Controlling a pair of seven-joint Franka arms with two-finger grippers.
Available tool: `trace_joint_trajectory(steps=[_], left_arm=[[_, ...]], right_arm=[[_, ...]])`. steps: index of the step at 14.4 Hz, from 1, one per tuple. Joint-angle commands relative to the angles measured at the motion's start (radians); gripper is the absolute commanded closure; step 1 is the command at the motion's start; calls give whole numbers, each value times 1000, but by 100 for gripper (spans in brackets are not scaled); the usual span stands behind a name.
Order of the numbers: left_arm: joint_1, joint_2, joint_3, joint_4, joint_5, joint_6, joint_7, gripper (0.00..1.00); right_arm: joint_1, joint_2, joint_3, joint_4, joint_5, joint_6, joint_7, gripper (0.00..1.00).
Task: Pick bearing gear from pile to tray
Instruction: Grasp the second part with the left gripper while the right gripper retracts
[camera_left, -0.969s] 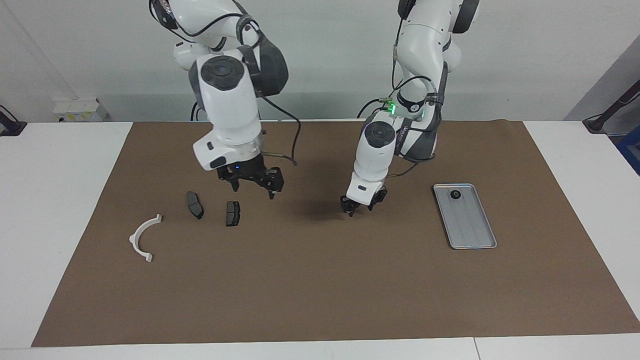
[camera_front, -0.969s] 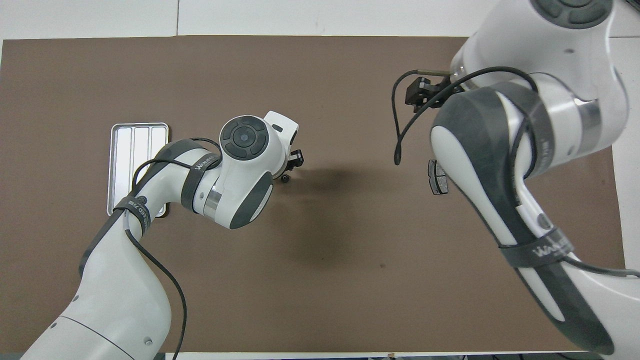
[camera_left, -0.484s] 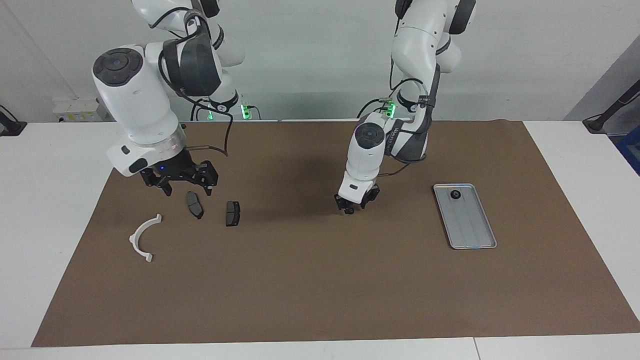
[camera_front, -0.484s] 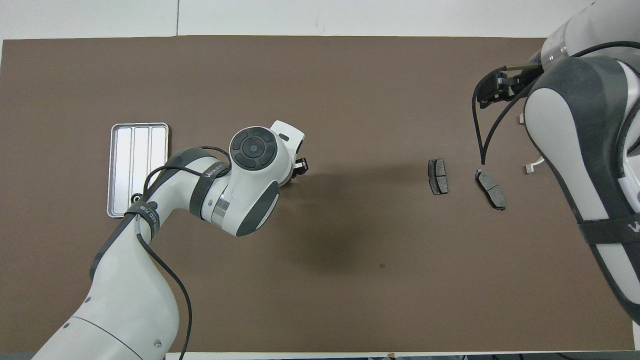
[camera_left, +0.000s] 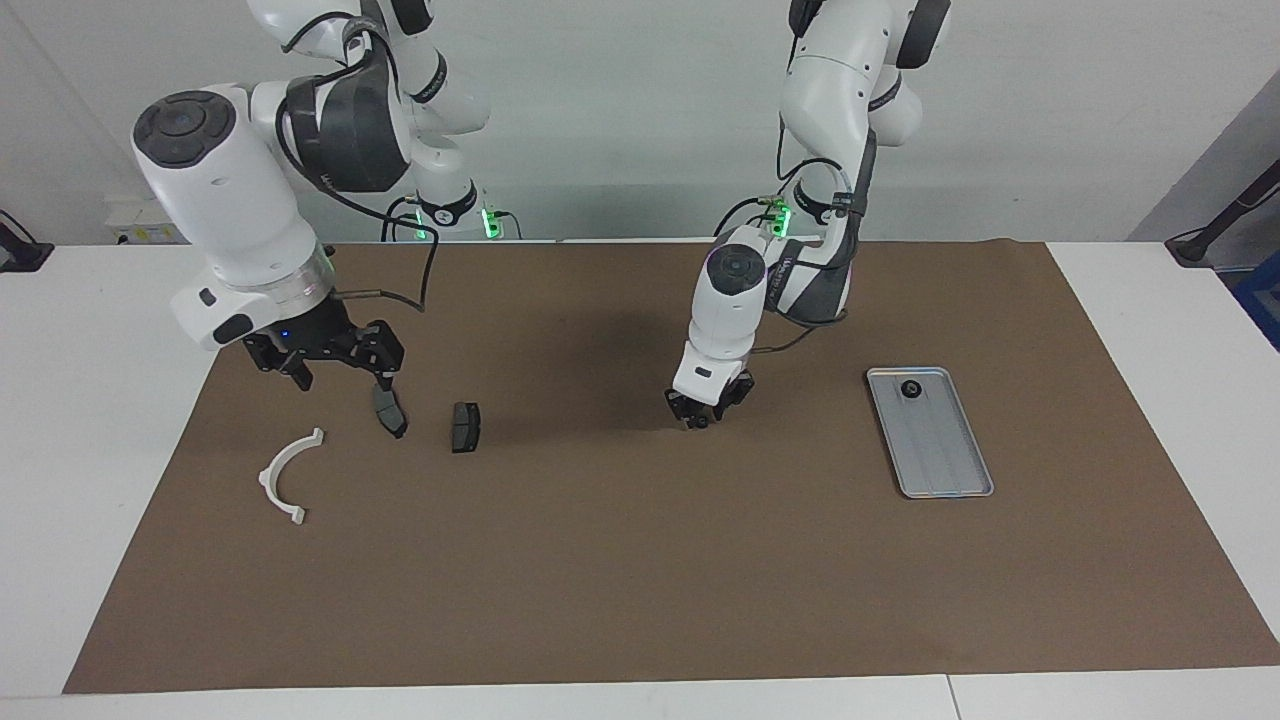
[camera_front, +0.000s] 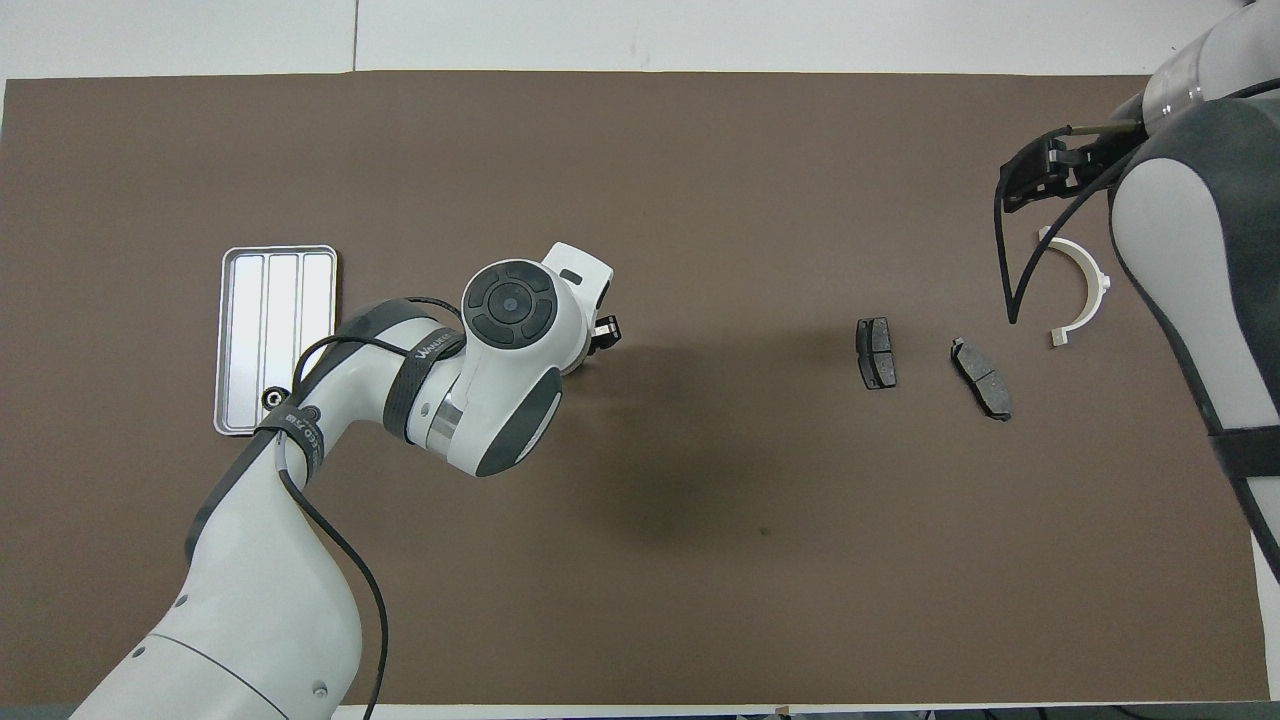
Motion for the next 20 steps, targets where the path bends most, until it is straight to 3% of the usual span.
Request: trace_joint_trajectory(steps=[1, 4, 7, 8, 10, 11, 14, 17, 20], left_arm=[[-17, -7, 16, -21, 2, 28, -15, 47], [-17, 2, 16, -23, 2, 32, -21, 48], [-17, 3, 16, -23, 2, 32, -21, 50], [-17, 3, 16, -23, 2, 32, -22, 55], [-17, 3, 16, -23, 0, 32, -31, 79], [-17, 3, 16, -23, 2, 34, -50, 88], [-17, 3, 19, -12, 2, 16, -57, 90], [8, -9, 27, 57, 8, -110, -42, 89], [113, -139, 29, 19, 11, -188, 88, 89]], right_arm=[[-31, -47, 9, -37, 8, -1, -61, 0], [-28, -115, 8, -69, 13, -6, -64, 0], [-31, -262, 8, -190, 17, -9, -65, 0], [-35, -305, 8, -226, 17, -14, -65, 0], [-41, -366, 8, -264, 19, -35, -70, 0], [-49, -374, 8, -263, 19, -50, -70, 0], [-52, -396, 8, -264, 39, -75, -70, 0], [-52, -393, 8, -260, 40, -81, -70, 0], [-52, -396, 9, -263, 40, -101, -70, 0]])
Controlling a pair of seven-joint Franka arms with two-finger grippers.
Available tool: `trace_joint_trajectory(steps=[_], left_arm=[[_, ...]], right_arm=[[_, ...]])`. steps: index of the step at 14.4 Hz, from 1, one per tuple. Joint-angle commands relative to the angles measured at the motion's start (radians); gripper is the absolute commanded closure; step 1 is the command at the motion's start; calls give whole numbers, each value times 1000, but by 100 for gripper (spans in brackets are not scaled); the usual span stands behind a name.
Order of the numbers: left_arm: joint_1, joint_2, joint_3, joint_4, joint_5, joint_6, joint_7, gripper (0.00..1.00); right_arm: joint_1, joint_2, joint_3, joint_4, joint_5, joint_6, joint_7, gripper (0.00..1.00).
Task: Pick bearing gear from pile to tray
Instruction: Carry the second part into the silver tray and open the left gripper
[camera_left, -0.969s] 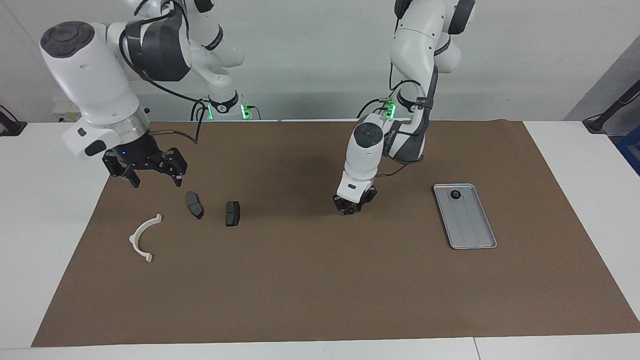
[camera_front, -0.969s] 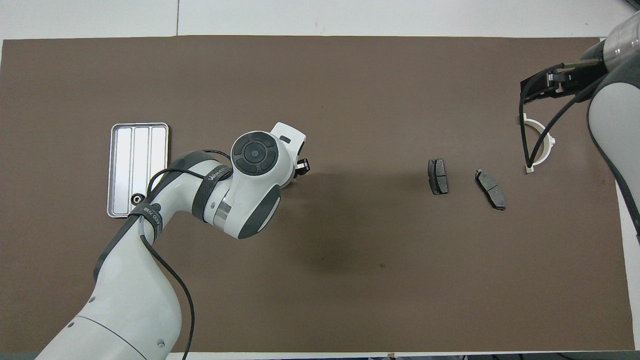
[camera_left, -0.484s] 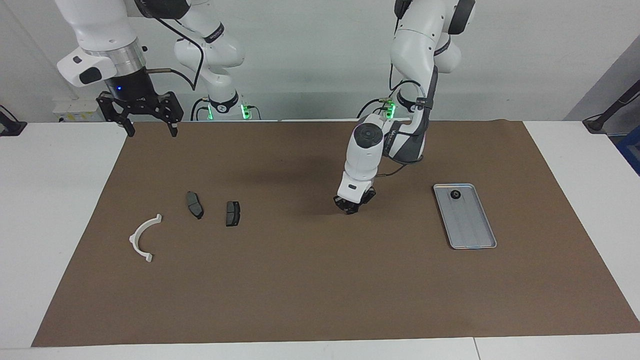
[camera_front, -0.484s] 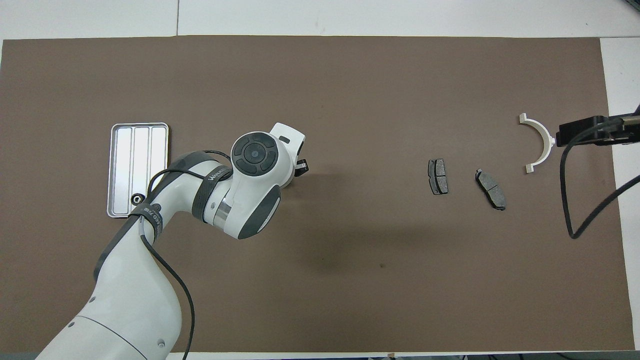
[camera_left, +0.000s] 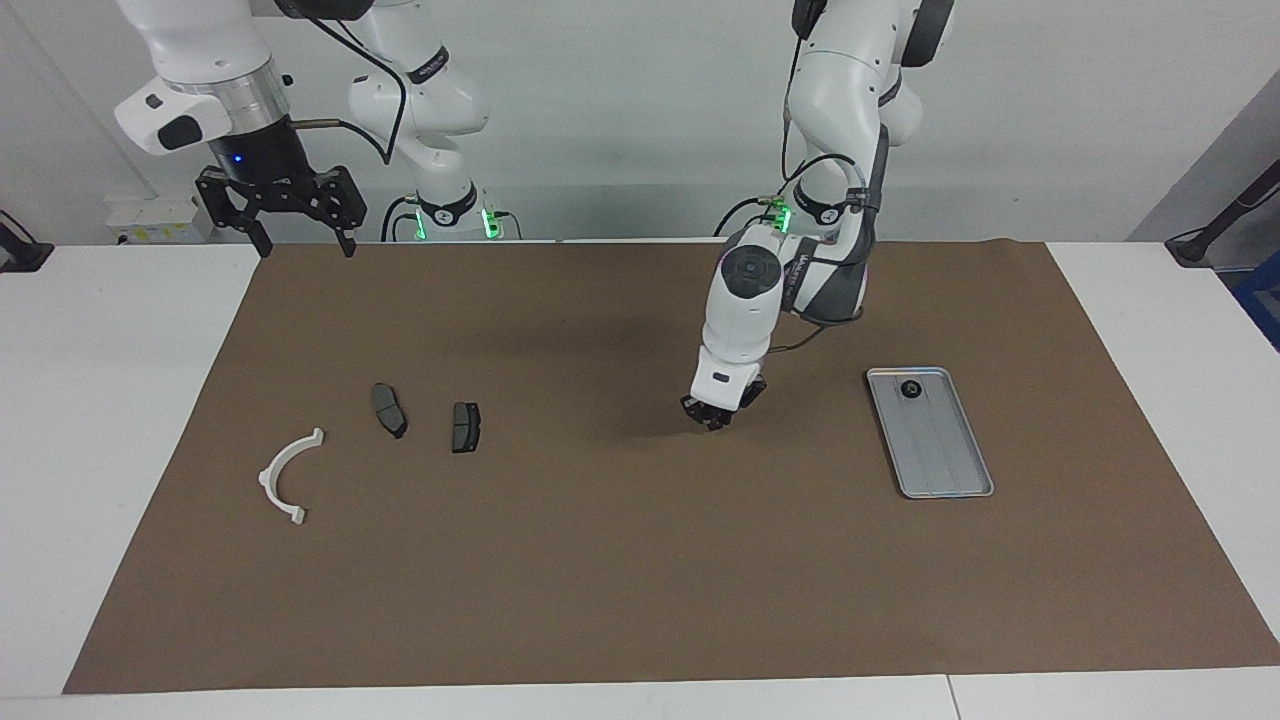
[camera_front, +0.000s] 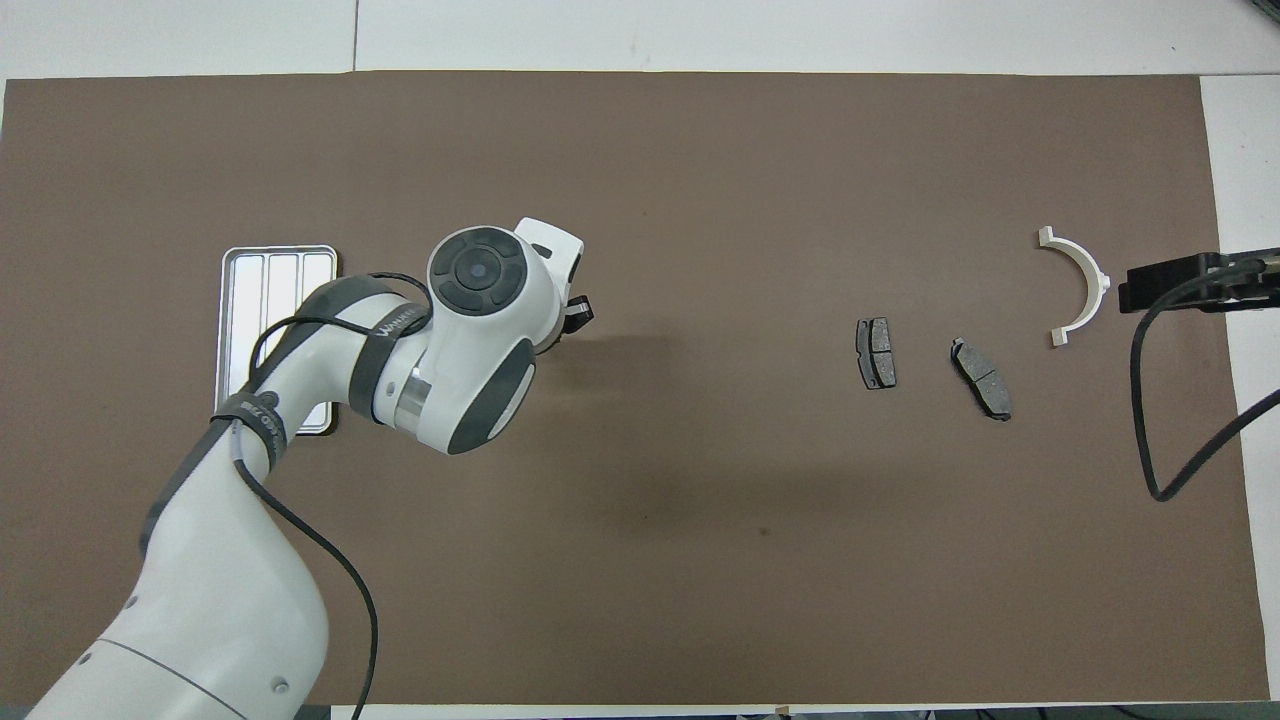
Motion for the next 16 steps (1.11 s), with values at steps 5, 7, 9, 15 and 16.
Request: trace_joint_trajectory(steps=[5, 7, 9, 15, 16], left_arm=[[291, -161, -1, -60, 6, -147, 460, 89], [384, -160, -1, -72, 5, -113, 616, 89], [452, -150, 0, -111, 5, -30, 732, 89], [521, -75, 0, -148, 5, 128, 814, 89], [523, -59, -1, -148, 5, 149, 814, 89]], right_arm=[[-23, -19, 9, -22, 27, -63, -33, 0], [-21, -18, 9, -23, 27, -55, -33, 0], [-21, -18, 9, -23, 28, -55, -33, 0], [-21, -18, 8, -25, 28, -57, -32, 0], [-21, -18, 8, -25, 27, -57, -32, 0]])
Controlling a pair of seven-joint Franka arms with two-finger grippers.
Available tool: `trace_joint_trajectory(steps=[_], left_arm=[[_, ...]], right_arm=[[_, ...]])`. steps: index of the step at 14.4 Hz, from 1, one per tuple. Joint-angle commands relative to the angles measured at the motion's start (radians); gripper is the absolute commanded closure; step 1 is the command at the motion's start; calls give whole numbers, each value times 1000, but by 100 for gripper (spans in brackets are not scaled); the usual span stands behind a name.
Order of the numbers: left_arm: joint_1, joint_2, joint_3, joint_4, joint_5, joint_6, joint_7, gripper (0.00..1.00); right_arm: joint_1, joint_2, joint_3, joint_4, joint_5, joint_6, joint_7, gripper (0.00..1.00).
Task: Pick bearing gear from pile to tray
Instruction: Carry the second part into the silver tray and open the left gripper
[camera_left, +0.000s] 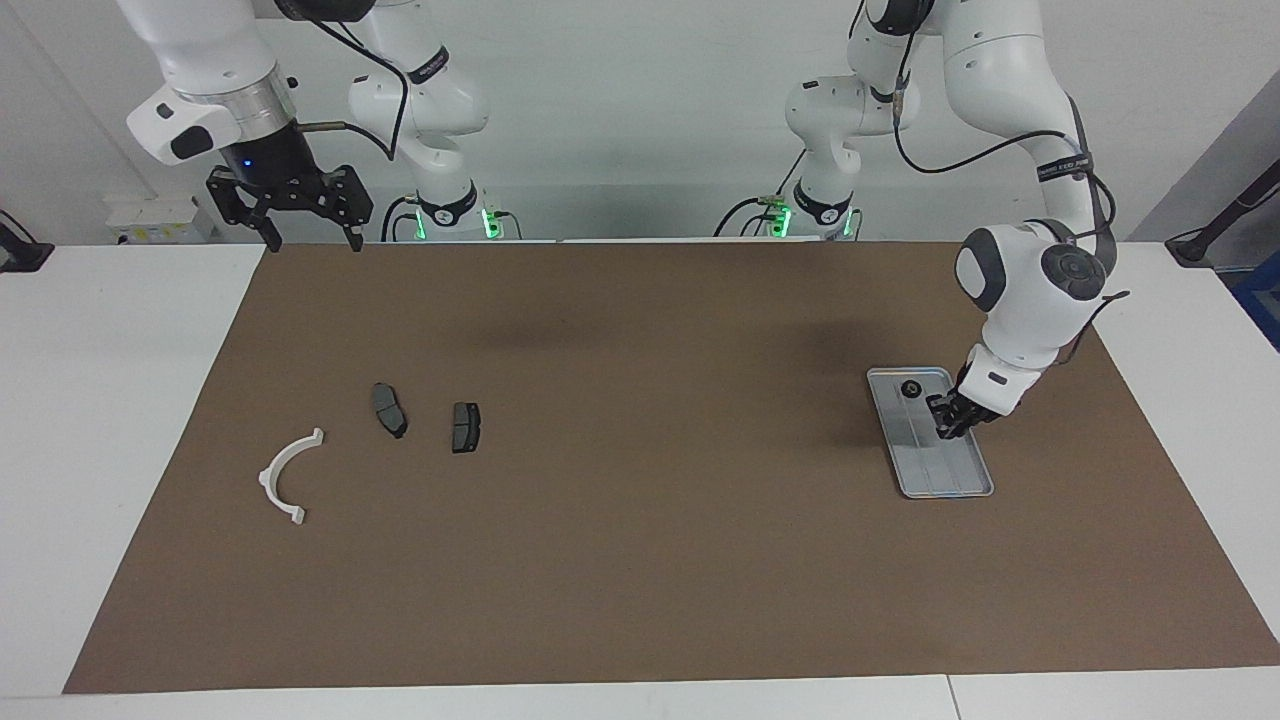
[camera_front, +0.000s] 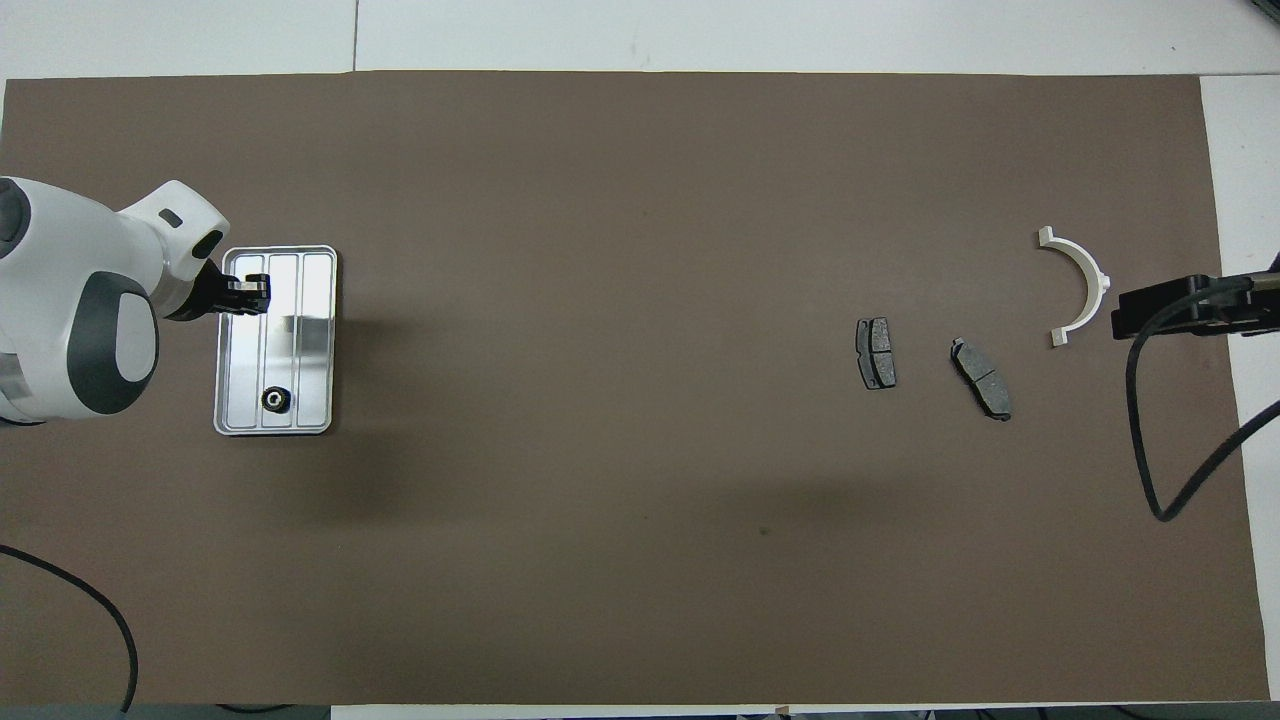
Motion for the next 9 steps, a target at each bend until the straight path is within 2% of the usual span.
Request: trace_joint_trajectory(steps=[1, 5, 9], left_arm=[[3, 34, -9, -4, 4, 63, 6, 89], [3, 40, -9, -7, 4, 70, 1, 89], [3, 34, -9, -65, 4, 132, -2, 88]], right_arm=[[-21, -18, 8, -22, 20, 3, -31, 0], [-21, -18, 8, -20, 21, 2, -28, 0], [-21, -18, 8, -20, 20, -4, -27, 0]])
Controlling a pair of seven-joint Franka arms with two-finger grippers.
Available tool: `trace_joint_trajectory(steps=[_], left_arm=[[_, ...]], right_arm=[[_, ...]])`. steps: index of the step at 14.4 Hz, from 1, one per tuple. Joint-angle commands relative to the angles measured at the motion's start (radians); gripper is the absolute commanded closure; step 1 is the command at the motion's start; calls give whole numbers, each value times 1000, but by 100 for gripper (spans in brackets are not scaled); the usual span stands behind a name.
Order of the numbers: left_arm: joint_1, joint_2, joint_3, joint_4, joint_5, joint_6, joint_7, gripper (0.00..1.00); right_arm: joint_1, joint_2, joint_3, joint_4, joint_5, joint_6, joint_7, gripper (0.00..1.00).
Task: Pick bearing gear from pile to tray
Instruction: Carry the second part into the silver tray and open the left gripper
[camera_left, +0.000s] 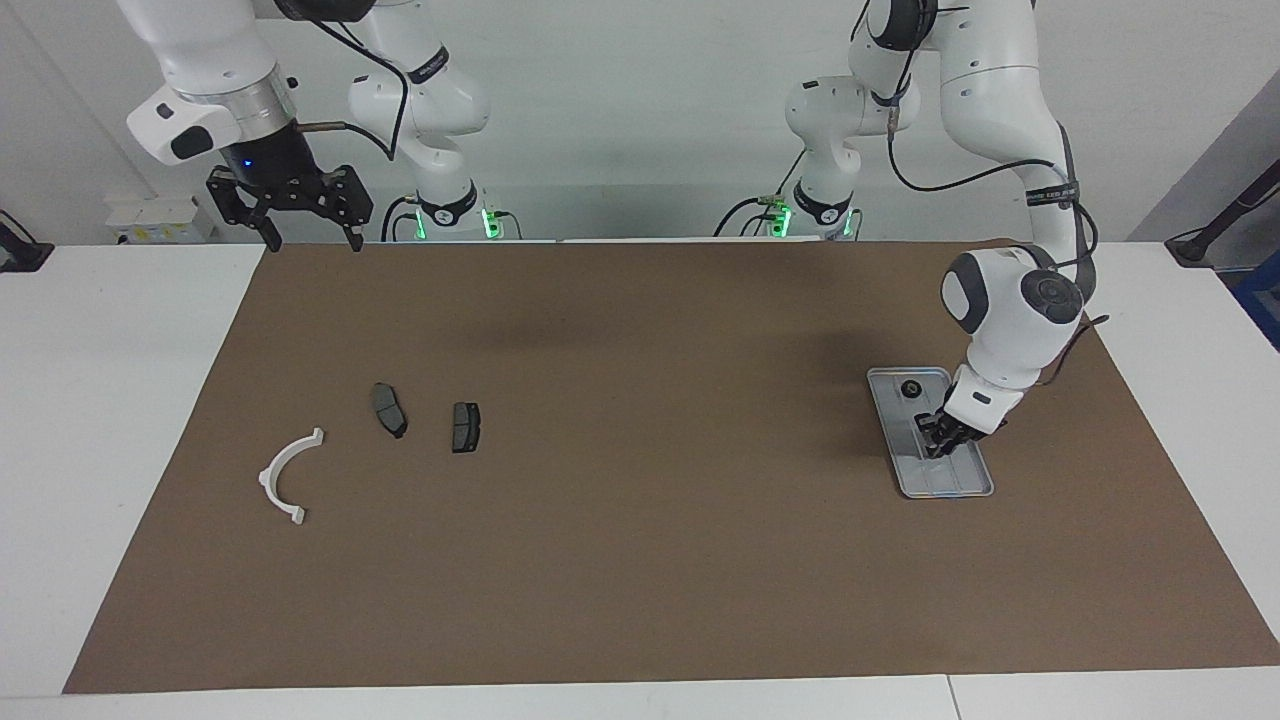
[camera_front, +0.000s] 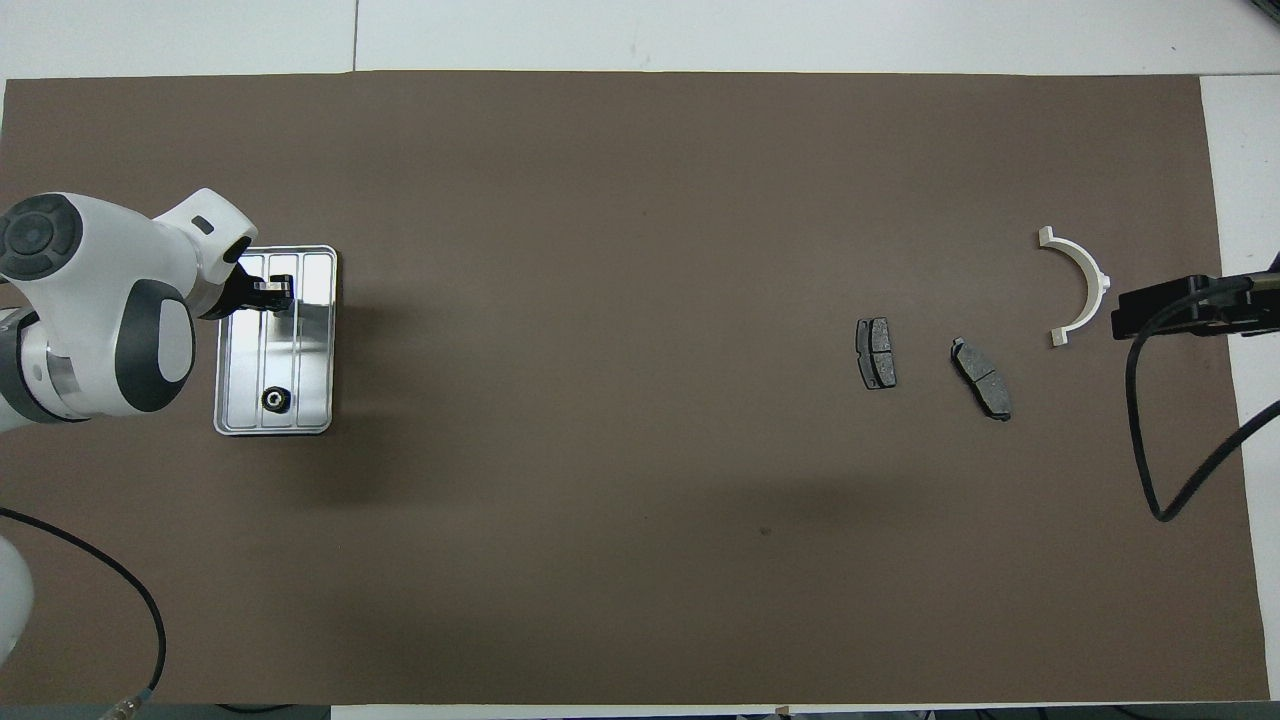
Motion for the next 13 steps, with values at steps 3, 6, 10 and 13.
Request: trace_joint_trajectory(steps=[3, 6, 10, 13], left_arm=[[2, -11, -2, -46, 4, 48, -1, 85], [2, -11, -2, -24, 2, 28, -1, 0], [25, -109, 1, 75, -7, -180, 0, 0], [25, -190, 0, 166, -7, -412, -1, 0]], right_arm=[[-23, -18, 8, -20, 20, -6, -27, 0], [-21, -18, 8, -20, 20, -1, -27, 0], [-21, -18, 8, -20, 20, -3, -27, 0], [-20, -18, 8, -20, 20, 0, -27, 0]])
